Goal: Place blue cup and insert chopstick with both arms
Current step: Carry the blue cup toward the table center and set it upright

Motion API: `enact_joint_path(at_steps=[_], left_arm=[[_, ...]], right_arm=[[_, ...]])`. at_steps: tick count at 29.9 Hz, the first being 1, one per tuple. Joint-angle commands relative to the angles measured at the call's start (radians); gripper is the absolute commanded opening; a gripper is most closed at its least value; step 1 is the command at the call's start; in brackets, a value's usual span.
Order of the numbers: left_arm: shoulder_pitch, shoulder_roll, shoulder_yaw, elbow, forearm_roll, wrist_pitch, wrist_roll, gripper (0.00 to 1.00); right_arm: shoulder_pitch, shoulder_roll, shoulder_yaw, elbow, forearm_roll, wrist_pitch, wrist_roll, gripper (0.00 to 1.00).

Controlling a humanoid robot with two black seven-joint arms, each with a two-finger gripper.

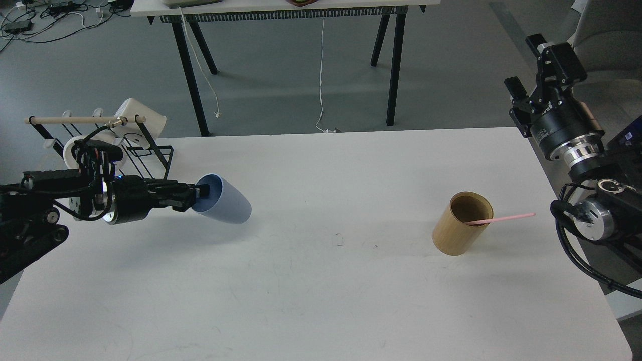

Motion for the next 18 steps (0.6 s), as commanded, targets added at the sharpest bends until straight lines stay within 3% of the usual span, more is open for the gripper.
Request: enact_joint_path(at_steps=[1, 6, 11, 14, 18], left_arm=[[-0.084, -0.1, 0.004, -0.054, -0.043, -0.031, 0.0, 0.0], [-0.26, -0.308, 0.16, 0.064, -0.032, -0.088, 0.0, 0.0], [-0.369, -0.552, 0.391, 0.319, 0.051, -0.081, 0.0, 0.0], [-0.374, -0.651, 0.409, 0.44, 0.143, -0.081, 0.0, 0.0], [-0.371, -0.699, 0.408, 0.474, 0.2, -0.081, 0.0, 0.01]], right_arm=[[-0.008, -0.002, 0.044, -0.036, 0.025, -0.001, 0.0, 0.95], [-0.008, -0.001, 0.098, -0.084, 0.163, 0.004, 0.0, 0.95], [-0.008, 0.008, 0.122, -0.136, 0.189, 0.004, 0.0, 0.95], [-0.008, 0.007, 0.122, -0.137, 0.191, 0.004, 0.0, 0.95], [-0.008, 0.007, 0.122, -0.137, 0.191, 0.004, 0.0, 0.95]])
